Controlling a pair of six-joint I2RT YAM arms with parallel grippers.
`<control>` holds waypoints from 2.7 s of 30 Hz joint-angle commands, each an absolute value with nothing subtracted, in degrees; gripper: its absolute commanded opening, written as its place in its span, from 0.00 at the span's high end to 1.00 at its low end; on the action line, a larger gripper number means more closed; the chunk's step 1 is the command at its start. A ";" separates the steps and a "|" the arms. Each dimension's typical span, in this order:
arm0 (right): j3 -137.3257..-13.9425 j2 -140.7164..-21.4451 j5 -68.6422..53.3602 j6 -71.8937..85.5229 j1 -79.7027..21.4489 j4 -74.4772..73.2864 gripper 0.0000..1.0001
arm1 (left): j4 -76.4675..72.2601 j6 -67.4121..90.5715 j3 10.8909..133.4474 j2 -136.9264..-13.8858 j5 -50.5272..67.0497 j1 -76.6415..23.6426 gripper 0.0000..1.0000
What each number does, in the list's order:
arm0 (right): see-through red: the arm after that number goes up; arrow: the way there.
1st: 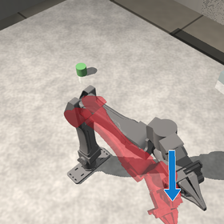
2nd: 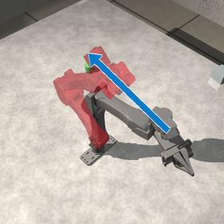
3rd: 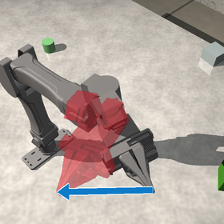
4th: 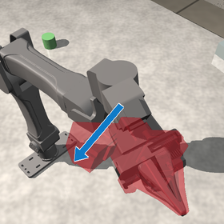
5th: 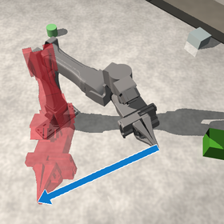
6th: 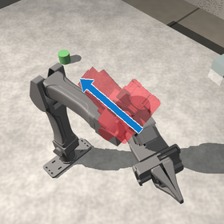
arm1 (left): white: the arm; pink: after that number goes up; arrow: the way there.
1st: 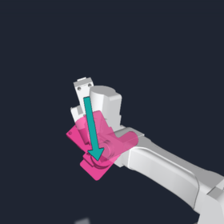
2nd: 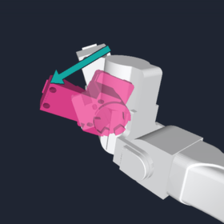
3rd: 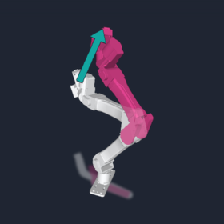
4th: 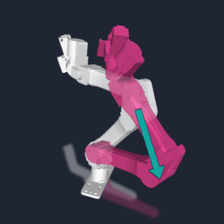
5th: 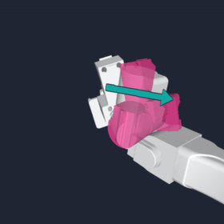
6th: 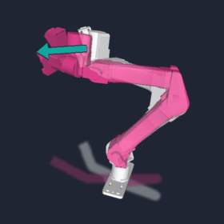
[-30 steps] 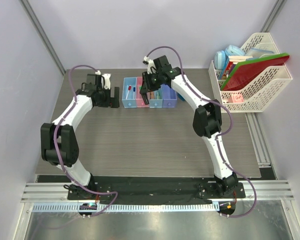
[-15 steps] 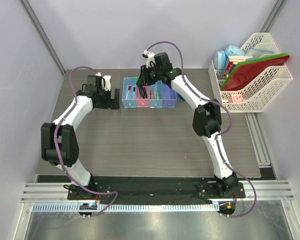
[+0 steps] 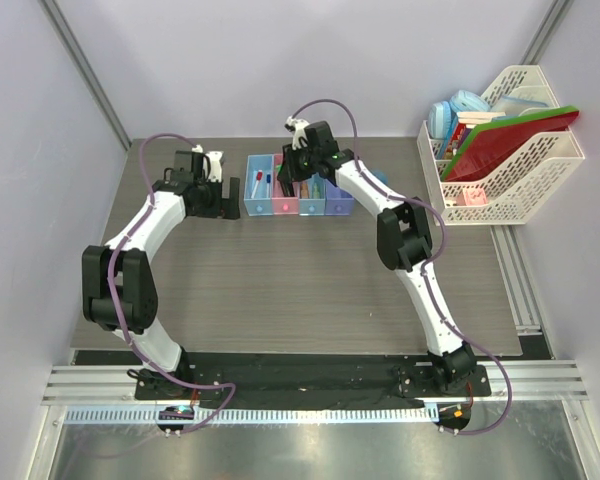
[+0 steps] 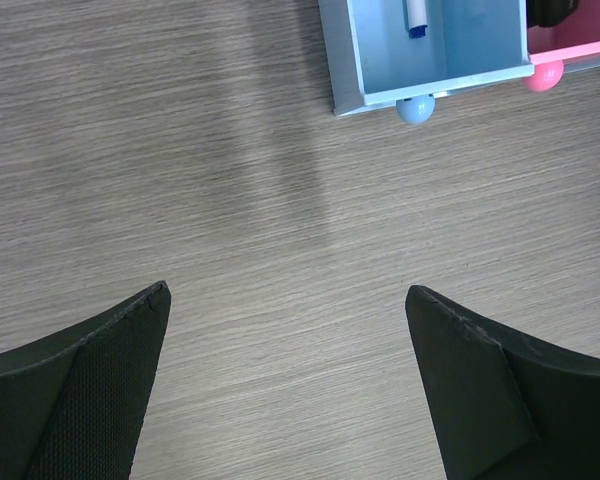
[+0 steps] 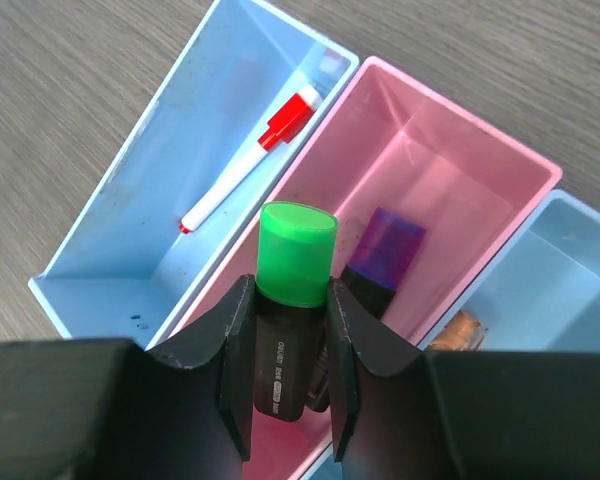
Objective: Sort the stationery into containers
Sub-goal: Place the pen in the storage box, then move the stationery to the center of the board.
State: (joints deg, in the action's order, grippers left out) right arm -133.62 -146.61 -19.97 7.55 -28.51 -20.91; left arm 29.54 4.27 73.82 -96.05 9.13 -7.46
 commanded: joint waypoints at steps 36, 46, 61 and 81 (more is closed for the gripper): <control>-116.03 -125.24 -9.15 -5.26 -5.89 -37.79 0.33 | 29.79 2.90 82.88 -97.03 16.87 -7.29 0.00; -110.30 -124.72 -9.58 -15.47 -5.80 -34.81 0.16 | 28.83 1.32 77.26 -94.66 16.00 -7.30 0.00; -109.86 -125.86 -17.22 -21.00 -5.89 -34.45 0.00 | 28.74 0.88 75.23 -94.48 15.29 -7.30 0.00; -111.18 -131.57 -22.33 -21.01 -6.77 -34.54 0.00 | 29.88 1.49 76.29 -96.68 14.50 -7.29 0.00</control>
State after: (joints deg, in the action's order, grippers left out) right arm -109.58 -131.87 -21.71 -20.88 -6.02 -35.64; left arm 29.93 1.26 75.46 -96.84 14.92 -7.46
